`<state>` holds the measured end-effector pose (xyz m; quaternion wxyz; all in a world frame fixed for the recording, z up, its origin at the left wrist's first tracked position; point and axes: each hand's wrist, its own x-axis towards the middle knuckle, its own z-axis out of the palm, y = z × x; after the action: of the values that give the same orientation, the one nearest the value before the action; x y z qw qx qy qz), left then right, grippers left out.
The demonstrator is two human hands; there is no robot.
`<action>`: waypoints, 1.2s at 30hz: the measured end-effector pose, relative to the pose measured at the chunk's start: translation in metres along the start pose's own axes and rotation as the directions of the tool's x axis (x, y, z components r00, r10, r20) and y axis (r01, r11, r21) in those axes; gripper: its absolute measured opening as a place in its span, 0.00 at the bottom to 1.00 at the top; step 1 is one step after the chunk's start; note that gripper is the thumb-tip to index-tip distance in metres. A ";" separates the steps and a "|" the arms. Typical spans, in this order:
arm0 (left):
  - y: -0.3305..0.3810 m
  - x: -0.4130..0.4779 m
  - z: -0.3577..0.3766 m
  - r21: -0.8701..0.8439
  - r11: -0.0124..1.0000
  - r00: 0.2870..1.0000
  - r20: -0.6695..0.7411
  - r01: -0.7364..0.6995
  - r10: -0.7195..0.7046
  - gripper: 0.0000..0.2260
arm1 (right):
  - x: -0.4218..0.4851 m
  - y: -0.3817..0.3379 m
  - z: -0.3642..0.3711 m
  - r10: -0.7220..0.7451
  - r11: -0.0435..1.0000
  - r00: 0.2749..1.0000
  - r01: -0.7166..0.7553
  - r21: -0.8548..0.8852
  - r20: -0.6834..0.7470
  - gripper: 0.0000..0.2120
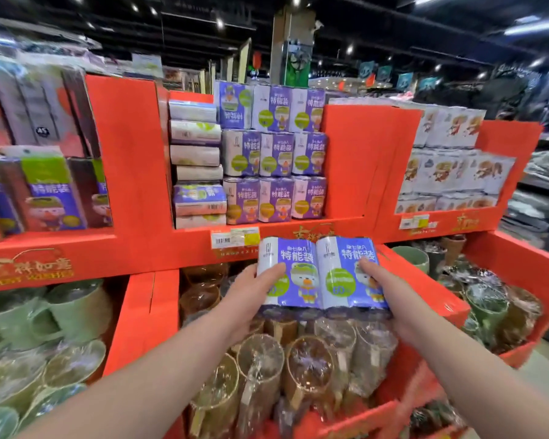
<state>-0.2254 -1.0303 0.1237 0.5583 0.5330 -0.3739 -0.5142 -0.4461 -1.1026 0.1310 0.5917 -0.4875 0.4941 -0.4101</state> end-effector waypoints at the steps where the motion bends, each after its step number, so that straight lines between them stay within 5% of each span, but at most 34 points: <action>1: 0.007 0.007 -0.003 -0.011 1.000 0.999 -0.026 -0.022 0.022 0.13 | 0.011 -0.011 0.007 -0.024 1.000 1.000 0.024 -0.016 0.014 0.17; 8: 0.047 0.041 -0.040 -0.060 0.966 0.942 -0.246 -0.251 0.229 0.13 | 0.100 -0.084 0.069 -0.278 0.944 0.951 0.296 -0.146 0.132 0.12; 14: 0.077 0.057 -0.066 0.029 0.930 0.811 -0.479 -0.367 0.335 0.13 | 0.170 -0.110 0.112 -0.406 0.854 0.882 0.459 -0.246 0.238 0.21; 18: 0.082 0.058 -0.075 0.062 0.927 0.762 -0.550 -0.370 0.341 0.14 | 0.203 -0.105 0.132 -0.344 0.794 0.871 0.469 -0.388 0.350 0.23; 26: 0.080 0.059 -0.082 0.133 0.918 0.728 -0.571 -0.374 0.379 0.14 | 0.244 -0.076 0.169 -0.105 0.844 0.907 0.299 -0.446 0.408 0.10; 31: 0.083 0.065 -0.082 0.164 0.911 0.712 -0.576 -0.379 0.401 0.14 | 0.296 -0.053 0.190 -0.110 0.822 0.898 0.324 -0.469 0.427 0.25; 36: 0.085 0.074 -0.077 0.150 0.922 0.733 -0.566 -0.358 0.377 0.13 | 0.248 -0.075 0.188 -0.145 0.737 0.917 0.351 -0.578 0.371 0.29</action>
<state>-0.1217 -1.0940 0.1855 0.7278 0.5890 -0.2896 -0.1990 -0.2179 -1.3238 0.1653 0.3998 -0.7766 0.4363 -0.2160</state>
